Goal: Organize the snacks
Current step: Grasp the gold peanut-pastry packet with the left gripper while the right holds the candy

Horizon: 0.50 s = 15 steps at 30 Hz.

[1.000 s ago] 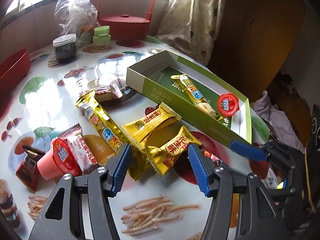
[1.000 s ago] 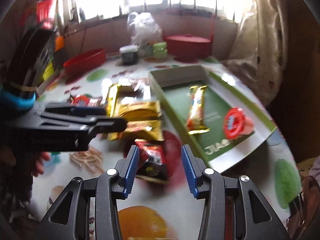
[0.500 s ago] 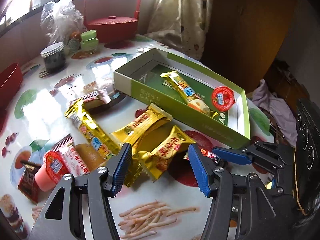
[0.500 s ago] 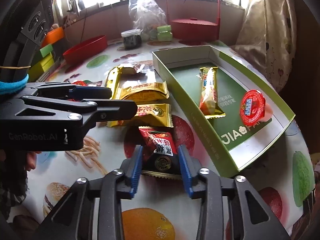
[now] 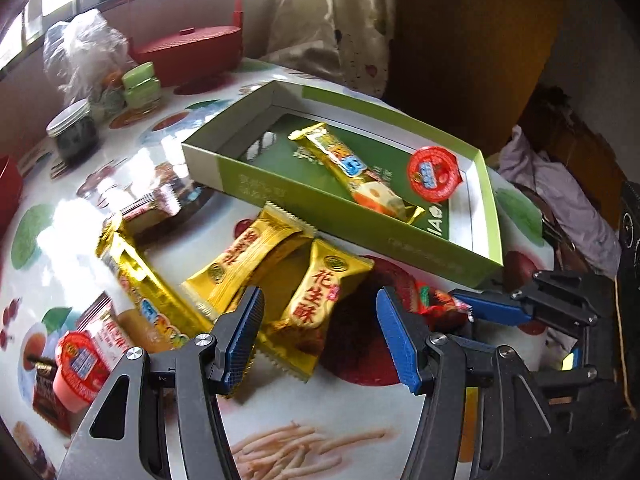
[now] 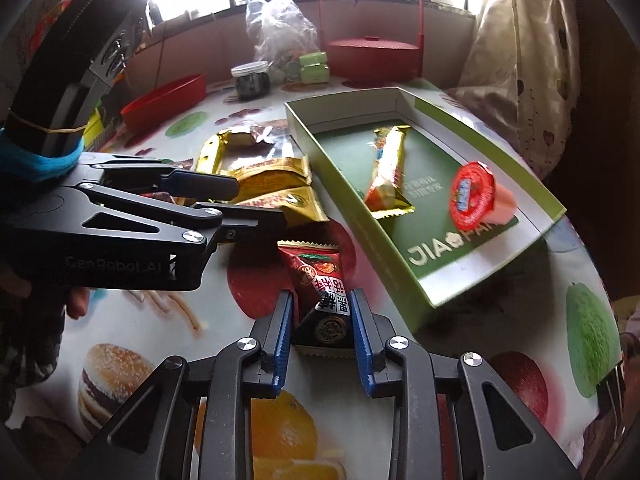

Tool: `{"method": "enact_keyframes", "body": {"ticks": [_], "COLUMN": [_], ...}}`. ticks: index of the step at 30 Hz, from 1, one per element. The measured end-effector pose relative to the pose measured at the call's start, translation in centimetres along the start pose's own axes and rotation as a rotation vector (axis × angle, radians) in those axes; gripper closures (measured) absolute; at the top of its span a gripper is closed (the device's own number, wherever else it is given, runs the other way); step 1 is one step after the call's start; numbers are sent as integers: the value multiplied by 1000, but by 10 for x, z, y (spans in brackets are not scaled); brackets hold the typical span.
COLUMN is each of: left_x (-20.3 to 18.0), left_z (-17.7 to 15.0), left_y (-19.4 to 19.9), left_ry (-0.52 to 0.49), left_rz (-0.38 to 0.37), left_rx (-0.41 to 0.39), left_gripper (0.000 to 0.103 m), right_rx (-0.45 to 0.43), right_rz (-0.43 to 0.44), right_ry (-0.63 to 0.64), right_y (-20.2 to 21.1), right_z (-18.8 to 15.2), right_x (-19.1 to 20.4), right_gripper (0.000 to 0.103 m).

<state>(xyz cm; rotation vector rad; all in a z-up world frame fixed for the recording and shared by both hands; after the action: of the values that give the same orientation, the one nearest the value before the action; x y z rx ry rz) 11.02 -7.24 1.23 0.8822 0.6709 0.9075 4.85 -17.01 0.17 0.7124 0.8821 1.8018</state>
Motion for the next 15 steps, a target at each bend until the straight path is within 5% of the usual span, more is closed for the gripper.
{"method": "enact_keyframes", "body": {"ticks": [15], "left_x": [-5], "left_z": [1], "left_y": [-11], "left_ry": [11], "left_rz": [36], "left_rx": [9], "left_gripper": [46], "right_rx": [-5], "right_rz": [3], "right_ry": [-22], "right_y": [7], "right_z": [-9], "right_x": [-8], "right_gripper": [76]}}
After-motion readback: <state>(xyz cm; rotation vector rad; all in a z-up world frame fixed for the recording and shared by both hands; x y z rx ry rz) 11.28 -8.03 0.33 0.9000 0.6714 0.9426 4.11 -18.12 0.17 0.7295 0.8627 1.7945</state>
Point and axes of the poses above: each gripper's, at about its wrist camera, not at the fingertips, and y roughly against the way its jaws point, x to its left, z to its top, the point moved 1 cm from there along -y, roughly the way its jaws point, and after that the axes turned 6 degrees about x, right-handed, at the moved point
